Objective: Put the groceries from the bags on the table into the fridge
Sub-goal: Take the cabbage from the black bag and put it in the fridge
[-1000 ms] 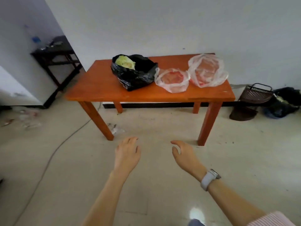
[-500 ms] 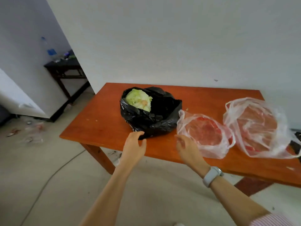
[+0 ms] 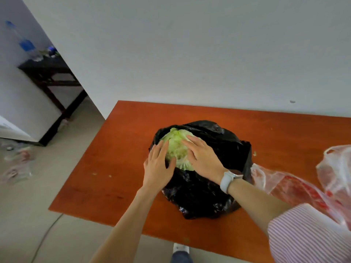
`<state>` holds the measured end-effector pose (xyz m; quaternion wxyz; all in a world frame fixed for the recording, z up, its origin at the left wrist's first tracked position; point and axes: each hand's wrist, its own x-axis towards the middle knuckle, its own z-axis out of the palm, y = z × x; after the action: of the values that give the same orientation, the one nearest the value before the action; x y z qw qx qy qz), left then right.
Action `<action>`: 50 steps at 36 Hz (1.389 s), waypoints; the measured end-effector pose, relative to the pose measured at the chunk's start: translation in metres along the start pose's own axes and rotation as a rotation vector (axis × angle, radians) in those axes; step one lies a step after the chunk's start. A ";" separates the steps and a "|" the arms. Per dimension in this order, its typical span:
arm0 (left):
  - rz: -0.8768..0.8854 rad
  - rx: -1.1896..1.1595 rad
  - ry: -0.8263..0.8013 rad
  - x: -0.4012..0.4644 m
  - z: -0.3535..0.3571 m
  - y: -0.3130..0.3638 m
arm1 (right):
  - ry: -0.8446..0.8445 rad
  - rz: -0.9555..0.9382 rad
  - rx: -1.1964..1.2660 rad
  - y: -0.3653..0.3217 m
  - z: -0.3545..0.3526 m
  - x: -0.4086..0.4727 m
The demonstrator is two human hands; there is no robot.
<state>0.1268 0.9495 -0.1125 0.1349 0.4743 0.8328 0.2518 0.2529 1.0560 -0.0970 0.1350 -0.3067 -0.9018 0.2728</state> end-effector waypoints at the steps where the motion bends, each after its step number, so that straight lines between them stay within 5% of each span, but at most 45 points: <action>1: -0.011 0.007 -0.024 0.007 0.002 -0.009 | -0.036 -0.011 -0.053 -0.002 0.006 0.015; 6: -0.027 0.016 -0.144 0.029 0.009 -0.047 | -0.178 -0.042 -0.266 0.008 0.029 0.050; 12: -0.002 -0.027 -0.318 0.048 0.006 -0.059 | -0.001 -0.020 -0.119 0.028 0.028 0.027; 18: -0.011 0.069 -0.462 0.062 0.008 -0.044 | 0.206 0.179 0.135 0.042 0.013 -0.019; 22: 0.003 0.171 -0.536 0.067 0.010 -0.021 | 0.231 0.327 0.098 0.041 0.005 -0.034; 27: 0.009 0.165 -0.579 0.066 0.013 -0.033 | 0.033 0.427 -0.018 0.030 0.019 -0.043; 37: -0.077 -0.226 -0.385 0.072 0.003 -0.038 | 0.029 0.449 0.120 0.054 0.012 -0.050; 42: -0.004 -0.237 -0.588 0.070 0.016 -0.032 | 0.072 0.465 0.428 0.075 -0.003 -0.059; 50: -0.026 0.222 -0.717 0.036 0.056 -0.049 | 0.109 0.709 0.429 0.090 -0.017 -0.056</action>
<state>0.0984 0.9759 -0.1856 0.3688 0.5336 0.7607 -0.0237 0.3464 1.0872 -0.1391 0.1412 -0.5771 -0.6547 0.4673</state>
